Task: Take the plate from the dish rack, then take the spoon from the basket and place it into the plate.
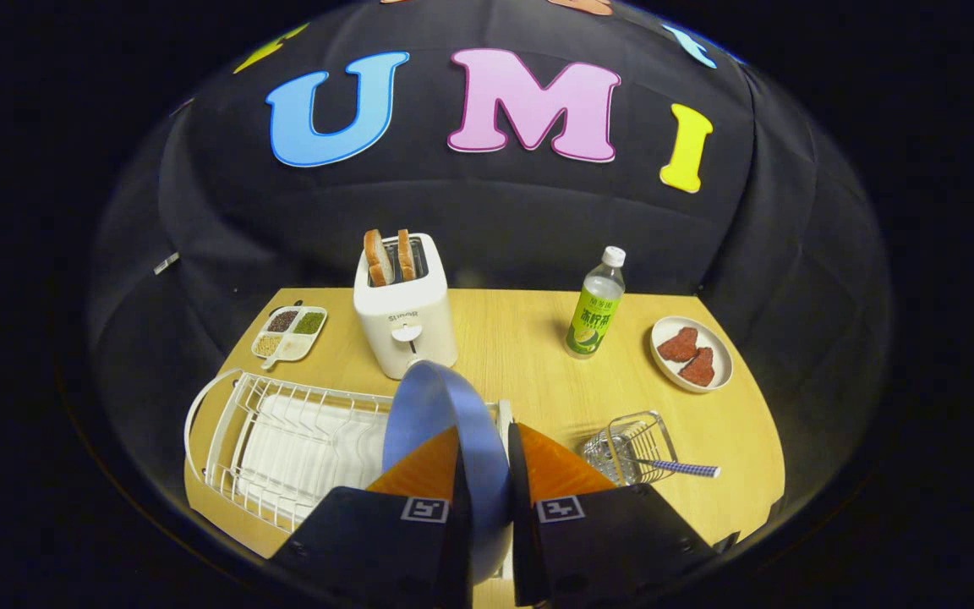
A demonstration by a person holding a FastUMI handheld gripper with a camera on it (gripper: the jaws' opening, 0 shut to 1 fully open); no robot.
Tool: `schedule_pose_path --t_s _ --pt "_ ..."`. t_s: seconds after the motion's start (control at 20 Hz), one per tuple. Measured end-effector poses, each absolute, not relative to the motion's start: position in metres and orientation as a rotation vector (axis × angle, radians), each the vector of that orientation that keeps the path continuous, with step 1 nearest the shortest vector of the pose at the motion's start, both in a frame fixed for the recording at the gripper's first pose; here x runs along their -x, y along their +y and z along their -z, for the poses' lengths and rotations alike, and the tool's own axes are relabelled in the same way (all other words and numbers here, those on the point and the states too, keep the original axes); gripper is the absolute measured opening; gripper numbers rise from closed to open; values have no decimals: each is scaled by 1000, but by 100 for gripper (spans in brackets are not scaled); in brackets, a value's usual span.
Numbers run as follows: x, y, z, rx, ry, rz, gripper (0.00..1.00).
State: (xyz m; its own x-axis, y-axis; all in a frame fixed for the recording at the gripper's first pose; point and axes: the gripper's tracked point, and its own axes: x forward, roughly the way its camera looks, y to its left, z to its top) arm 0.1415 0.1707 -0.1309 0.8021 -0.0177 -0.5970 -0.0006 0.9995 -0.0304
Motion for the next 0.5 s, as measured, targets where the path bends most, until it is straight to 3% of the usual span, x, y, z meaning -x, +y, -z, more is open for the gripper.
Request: schedule_pose_path --t_s 0.5 --pt "-104 132 97 -51 587 -95 22"
